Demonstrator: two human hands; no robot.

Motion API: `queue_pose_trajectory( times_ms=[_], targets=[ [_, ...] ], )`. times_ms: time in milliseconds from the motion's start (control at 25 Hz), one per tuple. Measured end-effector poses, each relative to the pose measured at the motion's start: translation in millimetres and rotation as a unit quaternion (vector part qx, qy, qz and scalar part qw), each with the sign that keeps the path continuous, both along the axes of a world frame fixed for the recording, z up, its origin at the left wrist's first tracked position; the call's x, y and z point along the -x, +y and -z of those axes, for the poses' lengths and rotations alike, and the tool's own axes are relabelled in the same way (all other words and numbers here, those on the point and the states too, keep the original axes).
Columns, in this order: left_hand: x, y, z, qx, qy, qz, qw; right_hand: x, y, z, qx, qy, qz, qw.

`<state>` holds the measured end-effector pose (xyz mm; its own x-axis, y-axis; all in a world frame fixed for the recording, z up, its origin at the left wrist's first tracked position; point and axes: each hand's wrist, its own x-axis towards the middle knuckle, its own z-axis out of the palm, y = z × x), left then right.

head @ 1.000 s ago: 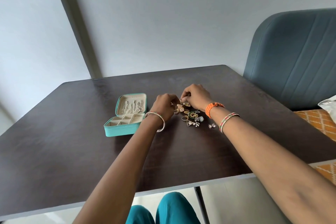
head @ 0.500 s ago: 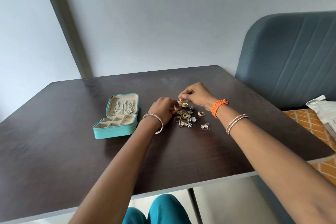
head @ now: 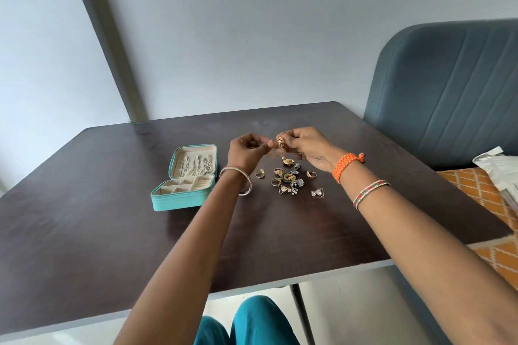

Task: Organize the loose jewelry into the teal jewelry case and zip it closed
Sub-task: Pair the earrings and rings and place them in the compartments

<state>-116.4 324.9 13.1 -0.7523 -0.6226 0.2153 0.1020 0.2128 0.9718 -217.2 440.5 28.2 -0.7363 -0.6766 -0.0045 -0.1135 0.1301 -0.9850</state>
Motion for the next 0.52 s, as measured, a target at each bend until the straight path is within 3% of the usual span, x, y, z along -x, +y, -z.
queue_pose_trajectory(
  times_ms=[200,400,520],
  targets=[
    [-19,5,-13,-0.192,0.043,0.052,0.979,-24,-1,-7,0.070,-0.099,-0.044,0.992],
    [-47,15,-1,-0.243,0.078,0.073,0.964,-55,-2,5,0.100,-0.213,-0.025,0.972],
    [-58,22,11,-0.271,0.056,0.042,0.960,-72,-6,13,0.091,-0.226,0.016,0.970]
  ],
)
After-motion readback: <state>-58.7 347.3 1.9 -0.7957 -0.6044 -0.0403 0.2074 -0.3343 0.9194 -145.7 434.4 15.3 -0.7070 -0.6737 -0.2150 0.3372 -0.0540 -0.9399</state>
